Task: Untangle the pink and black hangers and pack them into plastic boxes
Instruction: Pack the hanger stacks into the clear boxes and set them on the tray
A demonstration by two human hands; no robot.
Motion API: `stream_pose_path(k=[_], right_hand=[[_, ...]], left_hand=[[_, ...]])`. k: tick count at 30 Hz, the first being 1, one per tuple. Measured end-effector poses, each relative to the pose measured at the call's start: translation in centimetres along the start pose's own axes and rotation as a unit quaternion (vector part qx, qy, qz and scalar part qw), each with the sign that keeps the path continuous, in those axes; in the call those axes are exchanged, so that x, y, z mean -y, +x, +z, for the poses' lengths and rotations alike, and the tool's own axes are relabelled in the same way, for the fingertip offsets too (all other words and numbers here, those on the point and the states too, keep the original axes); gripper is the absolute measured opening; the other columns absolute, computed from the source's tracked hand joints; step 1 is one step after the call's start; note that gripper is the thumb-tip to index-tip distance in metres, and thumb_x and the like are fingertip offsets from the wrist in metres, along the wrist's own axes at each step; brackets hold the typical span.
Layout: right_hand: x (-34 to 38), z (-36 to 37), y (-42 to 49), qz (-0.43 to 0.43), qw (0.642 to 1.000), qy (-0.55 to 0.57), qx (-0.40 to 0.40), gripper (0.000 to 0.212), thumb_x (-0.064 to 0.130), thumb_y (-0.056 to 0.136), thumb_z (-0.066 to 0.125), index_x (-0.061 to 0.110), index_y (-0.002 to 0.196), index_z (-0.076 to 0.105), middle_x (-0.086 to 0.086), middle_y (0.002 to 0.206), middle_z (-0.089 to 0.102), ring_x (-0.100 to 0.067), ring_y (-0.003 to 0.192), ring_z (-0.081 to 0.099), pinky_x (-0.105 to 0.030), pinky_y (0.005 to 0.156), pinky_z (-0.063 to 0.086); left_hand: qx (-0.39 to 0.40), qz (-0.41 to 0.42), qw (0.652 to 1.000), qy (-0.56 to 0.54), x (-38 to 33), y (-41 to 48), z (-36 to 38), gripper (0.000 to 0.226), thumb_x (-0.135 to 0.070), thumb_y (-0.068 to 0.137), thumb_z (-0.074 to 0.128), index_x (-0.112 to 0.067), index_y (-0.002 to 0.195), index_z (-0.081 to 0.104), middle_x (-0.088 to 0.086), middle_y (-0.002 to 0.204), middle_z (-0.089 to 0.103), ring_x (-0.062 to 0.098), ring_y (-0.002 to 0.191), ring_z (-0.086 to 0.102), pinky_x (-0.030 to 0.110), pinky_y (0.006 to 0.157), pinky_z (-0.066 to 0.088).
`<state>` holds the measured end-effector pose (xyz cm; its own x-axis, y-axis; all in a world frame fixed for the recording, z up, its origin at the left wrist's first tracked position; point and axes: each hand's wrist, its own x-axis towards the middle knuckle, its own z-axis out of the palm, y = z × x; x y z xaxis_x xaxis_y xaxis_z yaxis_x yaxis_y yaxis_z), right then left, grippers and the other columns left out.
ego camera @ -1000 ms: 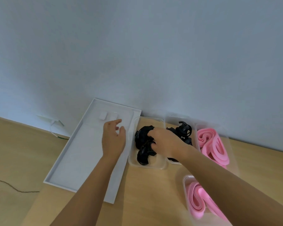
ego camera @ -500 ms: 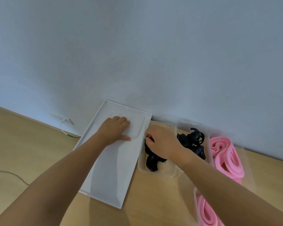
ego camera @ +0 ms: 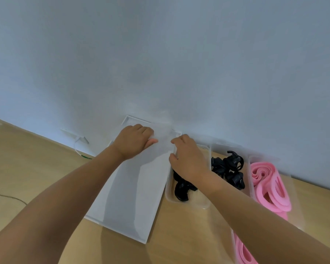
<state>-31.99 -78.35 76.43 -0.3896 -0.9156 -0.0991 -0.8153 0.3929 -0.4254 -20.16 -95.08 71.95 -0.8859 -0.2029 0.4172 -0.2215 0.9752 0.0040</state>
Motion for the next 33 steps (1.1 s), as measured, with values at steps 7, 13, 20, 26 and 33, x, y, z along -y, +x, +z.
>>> stream_pose_path(k=[7, 13, 20, 26, 33], right_hand=[[0.6, -1.0, -0.3, 0.128, 0.949, 0.282, -0.051, 0.049, 0.031, 0.087, 0.061, 0.016, 0.131, 0.043, 0.004, 0.126, 0.044, -0.007, 0.112, 0.043, -0.019, 0.089, 0.032], [-0.1, -4.6, -4.5, 0.119, 0.872, 0.474, -0.033, 0.021, 0.034, 0.090, 0.058, 0.020, 0.106, 0.059, 0.008, 0.098, 0.069, -0.006, 0.086, 0.067, -0.014, 0.069, 0.051], [-3.7, -6.2, -11.1, 0.136, 0.860, 0.470, -0.143, 0.017, 0.023, 0.097, 0.047, 0.023, 0.089, 0.062, 0.005, 0.083, 0.069, -0.007, 0.073, 0.064, -0.020, 0.067, 0.052], [-6.9, -7.5, -17.1, 0.142, 0.841, 0.491, -0.178, 0.026, 0.015, 0.097, 0.046, 0.018, 0.120, 0.058, 0.003, 0.102, 0.067, -0.003, 0.086, 0.064, -0.012, 0.063, 0.049], [-10.1, -8.6, -22.7, 0.163, 0.888, 0.373, -0.214, 0.038, 0.011, 0.093, 0.052, 0.026, 0.128, 0.048, 0.015, 0.117, 0.049, 0.012, 0.106, 0.047, -0.007, 0.089, 0.038]], left_hand=[[-0.126, -0.279, 0.928, -0.213, -4.1, 2.2, -5.0, 0.065, -0.051, 0.094, 0.014, -0.004, 0.086, 0.060, 0.005, 0.073, 0.060, 0.027, 0.065, 0.057, 0.031, 0.058, 0.039], [-0.189, -0.542, 0.583, -0.575, -10.2, 3.9, -8.8, 0.057, -0.044, 0.102, 0.021, -0.010, 0.078, 0.059, 0.000, 0.063, 0.067, 0.014, 0.053, 0.065, 0.026, 0.056, 0.052], [-0.091, -0.514, 0.376, -0.765, -18.8, 2.9, -9.5, 0.046, -0.047, 0.095, 0.042, -0.010, 0.107, 0.065, 0.010, 0.091, 0.074, 0.026, 0.082, 0.072, 0.038, 0.073, 0.058], [-0.111, -0.445, 0.447, -0.768, -26.6, 3.1, -9.8, 0.038, -0.027, 0.068, 0.070, -0.011, 0.102, 0.067, 0.012, 0.102, 0.071, 0.026, 0.088, 0.070, 0.041, 0.077, 0.058], [-0.139, -0.491, 0.490, -0.706, -33.2, 3.7, -8.6, 0.028, -0.021, 0.098, 0.046, -0.009, 0.122, 0.055, 0.012, 0.111, 0.068, 0.023, 0.093, 0.068, 0.036, 0.075, 0.056]])
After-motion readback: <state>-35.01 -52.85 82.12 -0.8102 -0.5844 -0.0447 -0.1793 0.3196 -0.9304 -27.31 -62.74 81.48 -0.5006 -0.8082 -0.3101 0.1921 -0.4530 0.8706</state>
